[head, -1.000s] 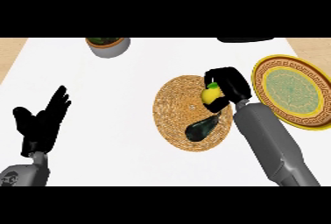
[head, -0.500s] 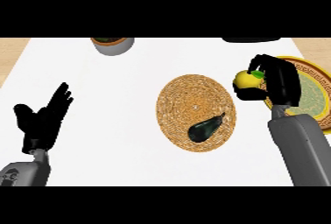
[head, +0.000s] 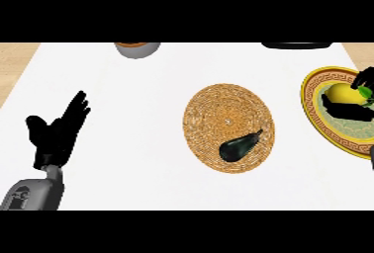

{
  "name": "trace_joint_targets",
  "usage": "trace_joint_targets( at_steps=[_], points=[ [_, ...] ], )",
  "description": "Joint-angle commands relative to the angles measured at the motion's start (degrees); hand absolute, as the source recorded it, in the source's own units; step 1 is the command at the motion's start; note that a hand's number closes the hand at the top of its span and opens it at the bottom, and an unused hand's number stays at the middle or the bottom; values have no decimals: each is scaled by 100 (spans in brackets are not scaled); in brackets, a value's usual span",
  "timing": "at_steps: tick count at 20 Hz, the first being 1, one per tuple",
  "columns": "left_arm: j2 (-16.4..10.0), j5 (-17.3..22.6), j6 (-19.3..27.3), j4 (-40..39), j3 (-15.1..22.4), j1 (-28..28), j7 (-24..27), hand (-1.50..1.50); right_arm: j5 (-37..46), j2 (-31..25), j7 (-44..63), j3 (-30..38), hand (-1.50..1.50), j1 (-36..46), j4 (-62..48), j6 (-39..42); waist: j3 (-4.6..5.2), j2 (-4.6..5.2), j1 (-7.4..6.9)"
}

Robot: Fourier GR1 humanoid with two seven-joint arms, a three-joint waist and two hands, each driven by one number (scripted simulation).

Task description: Pick the lemon from the placemat and place it in the plate

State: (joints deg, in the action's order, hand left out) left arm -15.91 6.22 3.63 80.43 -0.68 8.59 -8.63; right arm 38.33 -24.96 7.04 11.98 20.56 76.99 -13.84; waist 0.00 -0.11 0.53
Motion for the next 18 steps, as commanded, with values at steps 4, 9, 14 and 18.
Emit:
trace_joint_targets(
  at_steps=[4,9,14,18],
  points=[
    [53,-11,-99,437,-17,-310,-182,0,-537,-759,-1205,823,150,92,-1470,155,-4,15,-97],
    [52,-52,-168,-165,-113,218,84,0,60,-1203,-1482,468,150,788,-3147,432,-7,69,-211],
    [49,-82,-263,30,-42,-5,-16,0,-677,-1327,-2238,938,-150,964,-4328,1194,-10,52,-194],
    [206,-174,-126,-15,-32,119,-27,0,-777,-1354,-3379,1097,-150,1244,-5024,966,-12,53,-174]
  ],
)
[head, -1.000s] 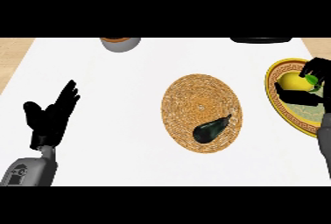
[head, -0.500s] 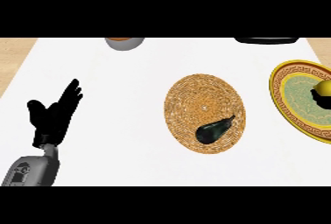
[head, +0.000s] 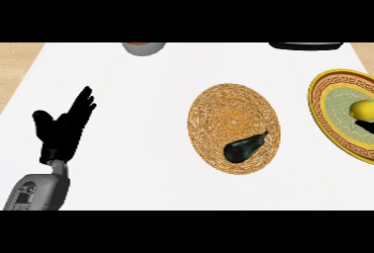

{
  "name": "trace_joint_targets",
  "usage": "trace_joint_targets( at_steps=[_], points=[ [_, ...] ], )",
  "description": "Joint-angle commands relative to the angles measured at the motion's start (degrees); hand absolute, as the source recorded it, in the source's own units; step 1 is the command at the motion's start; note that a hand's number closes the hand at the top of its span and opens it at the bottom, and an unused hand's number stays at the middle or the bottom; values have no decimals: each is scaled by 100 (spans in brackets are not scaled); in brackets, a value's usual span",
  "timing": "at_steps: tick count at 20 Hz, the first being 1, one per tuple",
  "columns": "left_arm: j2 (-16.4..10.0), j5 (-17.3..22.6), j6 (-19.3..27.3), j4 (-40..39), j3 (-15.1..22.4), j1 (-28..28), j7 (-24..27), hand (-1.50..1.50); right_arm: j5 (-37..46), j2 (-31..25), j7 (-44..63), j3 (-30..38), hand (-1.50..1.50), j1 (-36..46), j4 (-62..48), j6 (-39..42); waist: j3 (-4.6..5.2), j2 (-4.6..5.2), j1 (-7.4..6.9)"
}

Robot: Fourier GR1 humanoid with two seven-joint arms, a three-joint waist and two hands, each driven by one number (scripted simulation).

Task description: Pick the lemon from the placemat and place it in the plate

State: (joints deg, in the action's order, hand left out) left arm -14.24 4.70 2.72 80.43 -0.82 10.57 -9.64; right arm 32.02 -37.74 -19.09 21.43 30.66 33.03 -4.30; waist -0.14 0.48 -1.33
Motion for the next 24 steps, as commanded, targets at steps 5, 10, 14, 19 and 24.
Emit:
trace_joint_targets(
  at_steps=[5,10,14,19,24],
  points=[
    [113,-197,103,18,80,-43,70,0,-715,-106,-1844,630,-150,279,-280,-121,-3,-14,63],
    [-30,58,-79,41,-222,-372,248,0,-1629,110,-1663,937,-150,384,414,1152,20,-96,180],
    [-165,81,-235,-282,-310,-2,146,0,-2217,153,-777,1251,-150,454,455,1706,26,-82,246],
    [87,-114,11,103,-86,-191,5,0,-2746,-198,-186,1432,-150,273,95,2927,16,-65,165],
    [212,-243,-10,-107,-50,-19,77,0,-2767,-877,-952,1446,-150,125,-544,3322,6,-19,74]
  ],
)
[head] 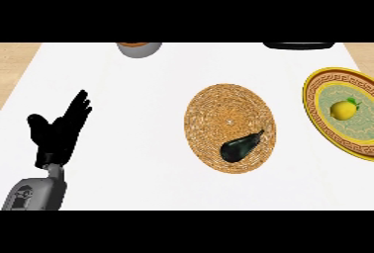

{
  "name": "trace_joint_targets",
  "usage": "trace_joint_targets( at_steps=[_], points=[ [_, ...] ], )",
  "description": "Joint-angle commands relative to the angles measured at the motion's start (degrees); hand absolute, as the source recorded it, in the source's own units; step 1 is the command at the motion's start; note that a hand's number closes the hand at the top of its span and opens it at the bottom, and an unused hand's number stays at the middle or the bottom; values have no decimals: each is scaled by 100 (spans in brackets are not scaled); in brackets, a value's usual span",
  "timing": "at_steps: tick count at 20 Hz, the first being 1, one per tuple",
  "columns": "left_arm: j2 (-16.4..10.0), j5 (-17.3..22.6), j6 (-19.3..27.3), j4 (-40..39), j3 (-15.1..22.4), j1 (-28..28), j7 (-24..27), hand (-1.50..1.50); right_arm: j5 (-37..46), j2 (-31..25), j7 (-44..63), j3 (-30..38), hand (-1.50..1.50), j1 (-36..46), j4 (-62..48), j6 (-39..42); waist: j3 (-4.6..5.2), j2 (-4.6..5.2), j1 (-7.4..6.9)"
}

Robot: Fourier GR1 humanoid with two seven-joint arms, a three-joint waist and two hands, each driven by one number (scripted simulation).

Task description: Pick the lemon from the placemat and place it in the plate

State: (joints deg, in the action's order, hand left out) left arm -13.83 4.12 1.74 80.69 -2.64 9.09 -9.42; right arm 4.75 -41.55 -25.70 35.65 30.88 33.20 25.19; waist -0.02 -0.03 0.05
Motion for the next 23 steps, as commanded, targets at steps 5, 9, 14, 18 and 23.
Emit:
trace_joint_targets(
  at_steps=[5,9,14,18,23],
  points=[
    [88,-132,-41,-263,-103,126,241,0,-150,-678,-995,79,-150,-156,-888,475,-6,29,-60],
    [94,-201,-101,-340,-108,52,320,0,49,-799,-1386,-33,-150,-130,-1421,163,-10,42,-93],
    [227,-181,-11,-223,-62,294,-73,0,29,-1112,-1701,1,-150,-364,-1744,337,-14,48,-75],
    [118,-109,-173,-27,-110,200,-126,0,238,-1218,-1747,-198,-150,-158,-1854,159,-21,60,-138],
    [83,-116,-208,302,-92,102,-294,0,275,-1224,-1944,-237,-150,-390,-2055,90,-27,60,-159]
  ],
)
